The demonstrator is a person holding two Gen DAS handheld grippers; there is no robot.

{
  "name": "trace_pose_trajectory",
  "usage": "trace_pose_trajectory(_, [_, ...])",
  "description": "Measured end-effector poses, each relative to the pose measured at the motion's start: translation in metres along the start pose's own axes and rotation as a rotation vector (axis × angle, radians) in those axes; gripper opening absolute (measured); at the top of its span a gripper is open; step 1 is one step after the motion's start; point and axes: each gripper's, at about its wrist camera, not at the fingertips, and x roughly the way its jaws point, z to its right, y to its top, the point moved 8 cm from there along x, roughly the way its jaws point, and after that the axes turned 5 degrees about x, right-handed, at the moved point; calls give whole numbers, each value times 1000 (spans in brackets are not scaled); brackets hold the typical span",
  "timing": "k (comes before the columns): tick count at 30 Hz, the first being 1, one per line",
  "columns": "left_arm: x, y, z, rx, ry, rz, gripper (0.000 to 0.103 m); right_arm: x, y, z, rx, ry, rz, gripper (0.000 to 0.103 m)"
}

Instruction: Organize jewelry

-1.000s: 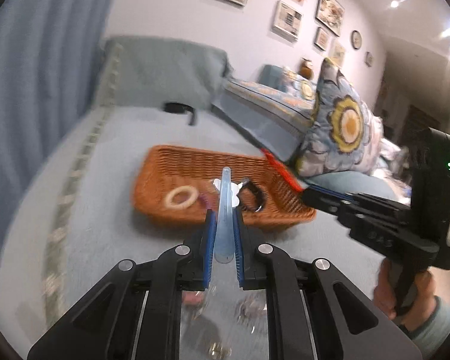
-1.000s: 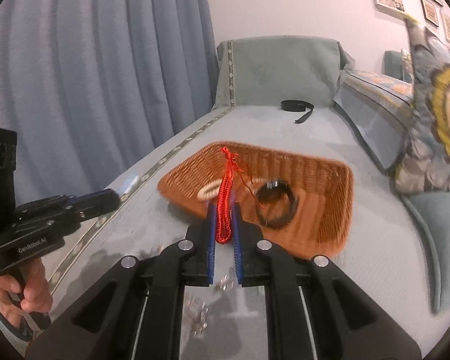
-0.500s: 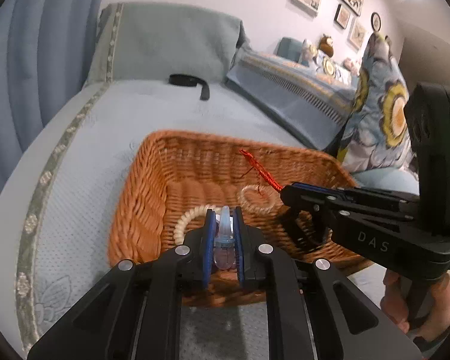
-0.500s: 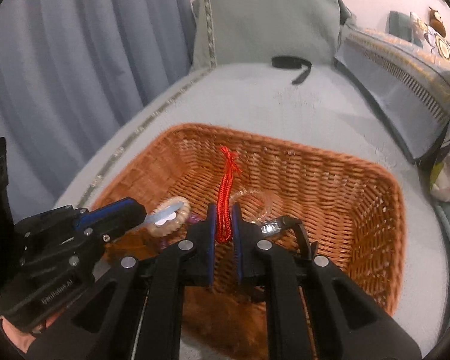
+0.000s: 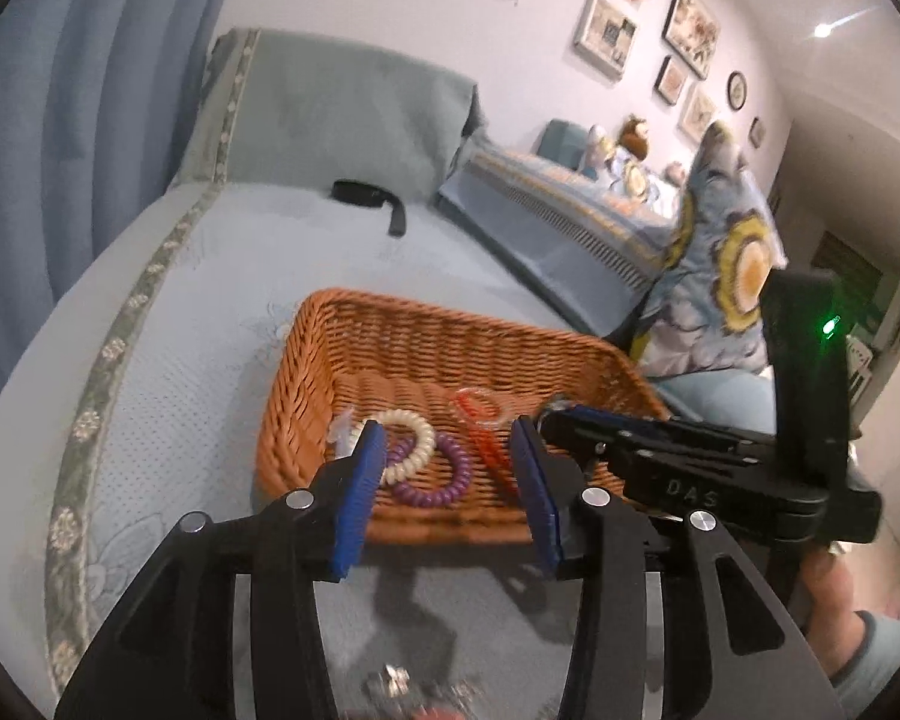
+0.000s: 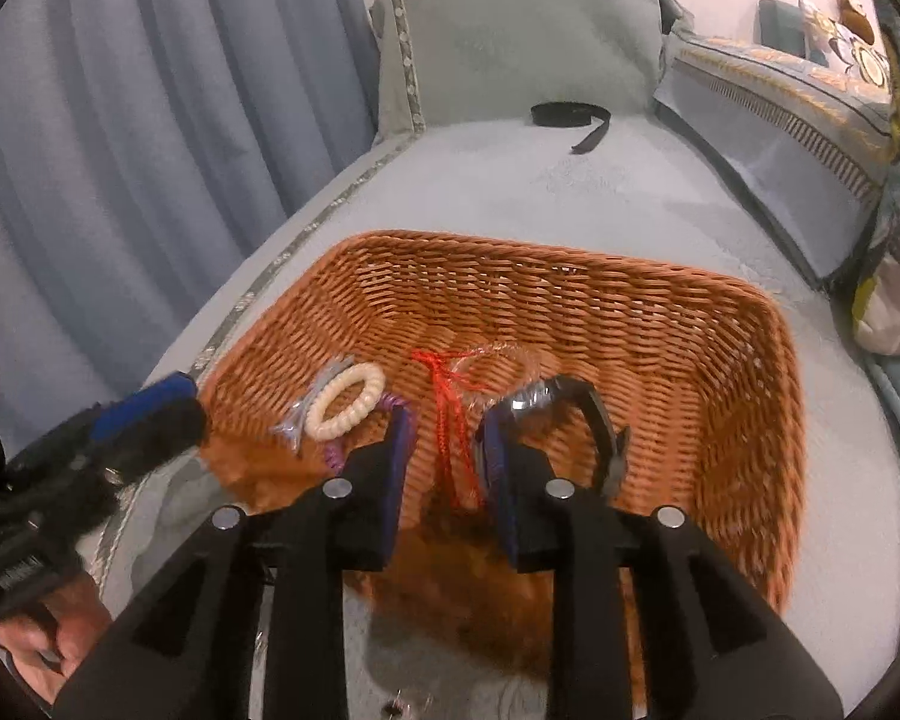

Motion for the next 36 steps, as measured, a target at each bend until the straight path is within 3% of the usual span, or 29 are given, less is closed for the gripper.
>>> trace_pose_trajectory(7, [-72,-16,19,-5,-7,60,45,-63,-38,-11,-27,40,45,27])
trace_pose_trajectory(13, [-109,-58,26,-50,15,31,45,-95,-84,-19,-43,59,44,28])
trace_pose_trajectory(14, [-110,-64,26,-54,22,24,45,-97,-91,-19,-39,67,37,29])
trace_pose_trajectory(16, [-114,-83,28,-62,38,-4,45,-98,-106,-19,-31,82,29,43])
trace_pose_trajectory(18, [-112,-98,28,-69,45,-33,45,-96,-116,-20,-41,93,27,47])
trace_pose_trajectory(23, [-98,-132,26,-43,68,-112,45,-83,-134,-38,-152,138,-2,46])
trace_pose_trajectory(25, [-90,-141,24,-35,69,-142,45,-74,-140,-41,-185,129,-34,34])
trace_pose_trajectory(29, [-81,-152,25,-11,47,-194,45,-63,-146,-45,-207,144,-84,25])
trace_pose_trajectory(32, [-76,-160,35,32,24,-233,45,-60,-150,-51,-238,141,-102,25])
trace_pose_trajectory(36, [-70,-168,45,109,47,-260,45,-51,-155,-49,-239,124,-133,25])
